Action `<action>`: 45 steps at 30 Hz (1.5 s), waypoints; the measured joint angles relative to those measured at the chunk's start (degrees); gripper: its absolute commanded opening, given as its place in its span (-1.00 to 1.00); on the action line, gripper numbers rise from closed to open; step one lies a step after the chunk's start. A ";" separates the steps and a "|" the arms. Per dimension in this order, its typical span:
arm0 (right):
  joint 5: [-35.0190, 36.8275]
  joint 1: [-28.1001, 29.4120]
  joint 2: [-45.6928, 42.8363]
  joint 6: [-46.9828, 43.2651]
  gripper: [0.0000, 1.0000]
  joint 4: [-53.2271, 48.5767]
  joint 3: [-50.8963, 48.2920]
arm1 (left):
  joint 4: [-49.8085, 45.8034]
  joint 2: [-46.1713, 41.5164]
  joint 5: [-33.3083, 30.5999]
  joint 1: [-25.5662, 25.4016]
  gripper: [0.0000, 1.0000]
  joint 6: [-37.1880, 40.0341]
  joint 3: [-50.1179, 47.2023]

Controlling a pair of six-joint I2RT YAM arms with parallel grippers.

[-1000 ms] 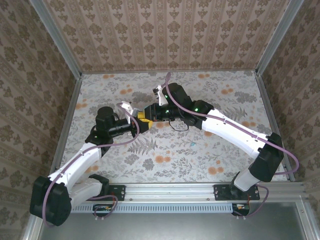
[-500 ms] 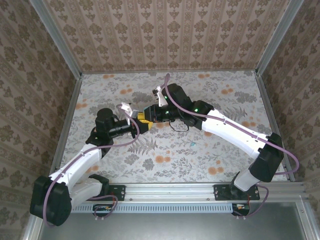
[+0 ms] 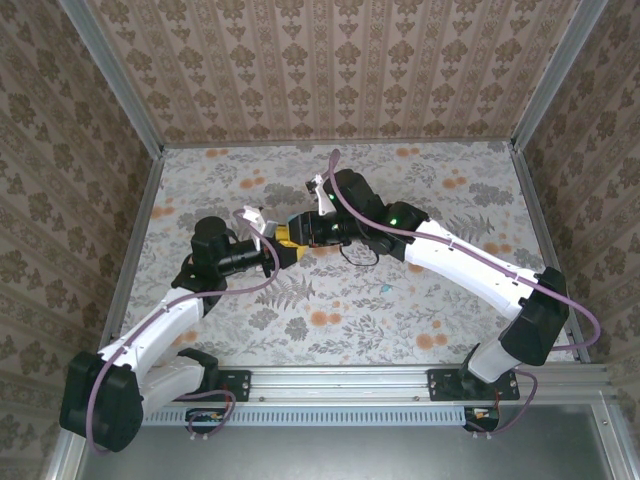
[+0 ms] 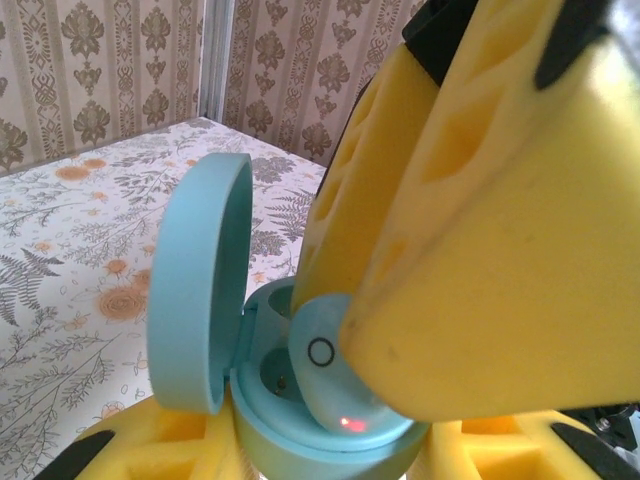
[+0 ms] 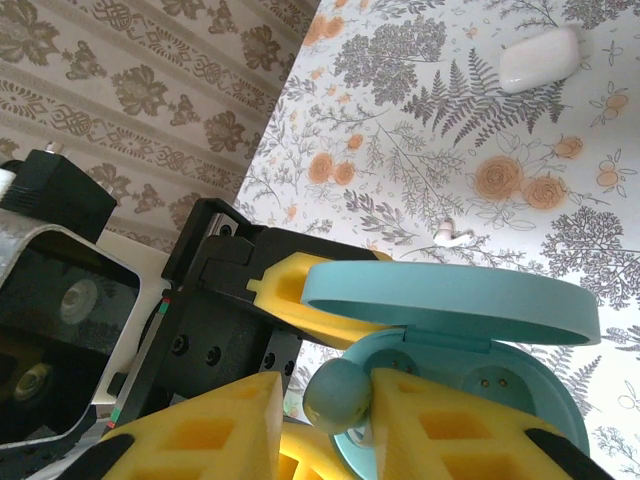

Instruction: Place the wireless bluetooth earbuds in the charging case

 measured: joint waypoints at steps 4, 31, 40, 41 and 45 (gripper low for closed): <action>0.09 0.00 -0.17 -0.31 -0.37 -0.44 0.04 | 0.00 0.00 0.00 0.00 -0.83 0.42 0.00; 4.31 0.15 -1.92 -0.39 -0.30 -7.23 1.99 | 0.26 -0.76 0.24 0.00 -0.83 0.83 -0.02; 4.33 -1.03 -7.80 -0.66 -0.31 -11.30 2.01 | 1.86 0.81 0.20 0.04 -0.84 0.52 0.42; 4.31 -1.53 -8.46 -0.63 -0.30 -11.78 2.01 | 2.10 1.31 0.20 0.04 -0.84 0.37 0.59; 4.74 -4.68 -11.61 -0.59 -0.29 -13.81 1.60 | 2.43 2.12 0.20 0.07 -0.84 -0.13 0.72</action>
